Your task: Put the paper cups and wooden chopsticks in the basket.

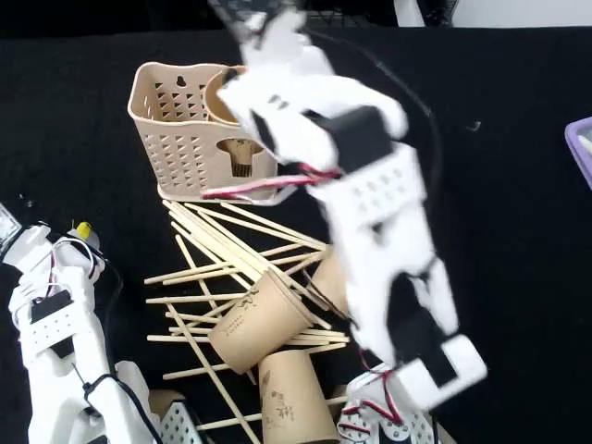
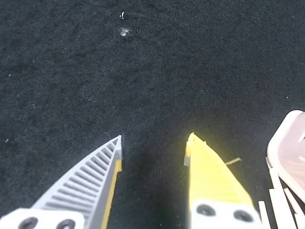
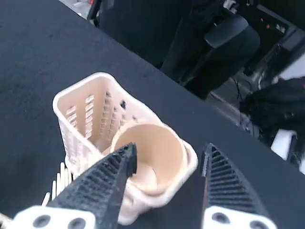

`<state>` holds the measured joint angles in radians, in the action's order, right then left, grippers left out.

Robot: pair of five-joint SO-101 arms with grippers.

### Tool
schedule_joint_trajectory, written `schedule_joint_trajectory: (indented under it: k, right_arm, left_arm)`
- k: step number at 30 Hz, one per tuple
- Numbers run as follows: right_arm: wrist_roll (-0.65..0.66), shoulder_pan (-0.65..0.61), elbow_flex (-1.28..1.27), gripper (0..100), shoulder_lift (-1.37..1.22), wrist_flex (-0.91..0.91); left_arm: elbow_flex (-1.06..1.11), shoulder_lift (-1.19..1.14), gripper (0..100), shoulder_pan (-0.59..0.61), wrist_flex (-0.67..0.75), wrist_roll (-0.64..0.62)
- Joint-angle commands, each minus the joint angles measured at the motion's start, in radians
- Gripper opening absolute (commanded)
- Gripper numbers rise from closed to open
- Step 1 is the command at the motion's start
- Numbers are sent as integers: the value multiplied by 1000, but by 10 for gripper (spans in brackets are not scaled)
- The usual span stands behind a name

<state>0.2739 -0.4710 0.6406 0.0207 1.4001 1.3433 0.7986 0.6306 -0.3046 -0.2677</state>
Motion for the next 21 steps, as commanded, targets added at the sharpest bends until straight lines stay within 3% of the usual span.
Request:
schedule_joint_trajectory:
  k: [1, 7, 13, 21]
  right_arm:
    - [0, 41, 50, 230, 122, 180]
    - [5, 218, 38, 229, 156, 367]
    - [137, 359, -300, 230, 173, 361]
    - [517, 376, -840, 230, 232, 226]
  left_arm:
    - [-4, 12, 216, -13, 17, -2]
    - [-4, 12, 216, -13, 17, -2]
    - [-4, 11, 216, -13, 17, -2]
    - [-4, 11, 216, -13, 17, -2]
